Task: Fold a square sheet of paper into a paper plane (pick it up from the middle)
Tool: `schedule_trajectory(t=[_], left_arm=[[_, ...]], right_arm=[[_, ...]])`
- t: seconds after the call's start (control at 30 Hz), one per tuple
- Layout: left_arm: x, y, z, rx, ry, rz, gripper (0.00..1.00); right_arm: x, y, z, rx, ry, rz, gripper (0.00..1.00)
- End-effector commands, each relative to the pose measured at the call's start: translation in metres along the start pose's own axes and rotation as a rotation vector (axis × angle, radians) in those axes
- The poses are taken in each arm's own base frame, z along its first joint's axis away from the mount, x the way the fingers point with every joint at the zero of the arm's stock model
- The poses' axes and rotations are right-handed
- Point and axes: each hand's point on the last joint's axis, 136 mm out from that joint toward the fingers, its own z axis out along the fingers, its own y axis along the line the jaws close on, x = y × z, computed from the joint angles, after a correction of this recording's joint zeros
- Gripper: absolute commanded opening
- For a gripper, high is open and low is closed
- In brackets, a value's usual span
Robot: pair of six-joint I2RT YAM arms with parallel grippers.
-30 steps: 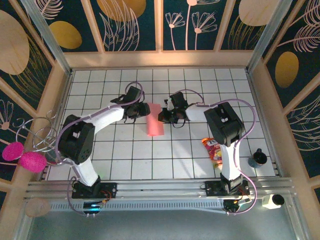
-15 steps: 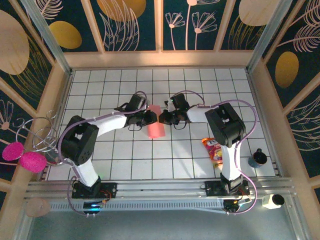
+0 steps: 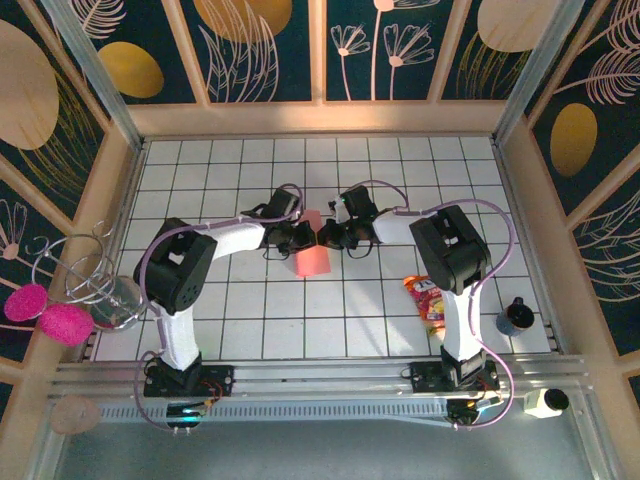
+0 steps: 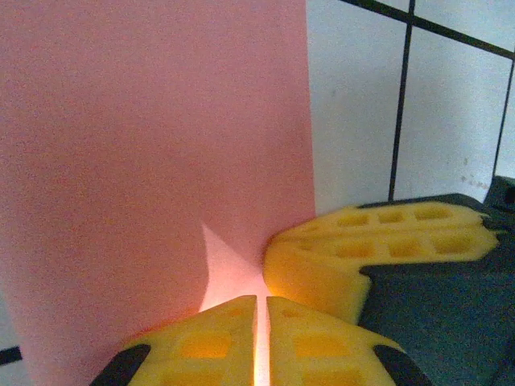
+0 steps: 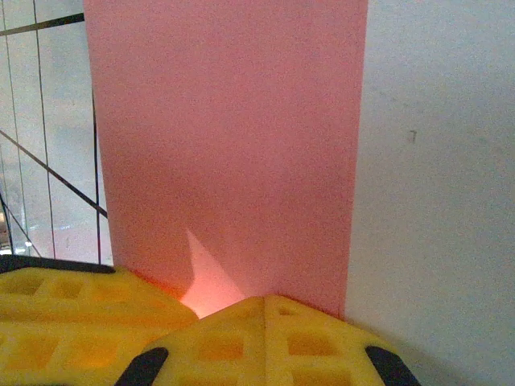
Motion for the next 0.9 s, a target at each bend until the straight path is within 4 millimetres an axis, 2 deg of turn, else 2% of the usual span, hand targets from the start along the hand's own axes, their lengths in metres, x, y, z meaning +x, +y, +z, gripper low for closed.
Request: schedule_trajectory(t=[0.0, 0.2, 0.47, 0.73, 0.83, 0.87], left_arm=[[0.0, 0.009, 0.006, -0.048, 0.011, -0.01, 0.1], [-0.004, 0.015, 0.01, -0.082, 0.001, -0.008, 0.09], [0.005, 0.028, 0.015, -0.102, 0.026, -0.008, 0.09], [0.023, 0.052, 0.005, -0.073, 0.072, -0.004, 0.1], [0.023, 0.059, -0.002, -0.051, 0.076, 0.006, 0.1], [0.027, 0.067, -0.004, -0.057, 0.085, 0.005, 0.1]], right_arm=[[0.072, -0.071, 0.013, 0.235, 0.209, 0.158, 0.0], [0.075, -0.075, 0.013, 0.247, 0.216, 0.159, 0.0], [0.082, -0.087, 0.014, 0.29, 0.237, 0.162, 0.0], [0.104, -0.112, 0.009, 0.363, 0.288, 0.193, 0.0], [0.111, -0.118, 0.008, 0.38, 0.301, 0.201, 0.0], [0.113, -0.12, 0.008, 0.385, 0.306, 0.204, 0.0]])
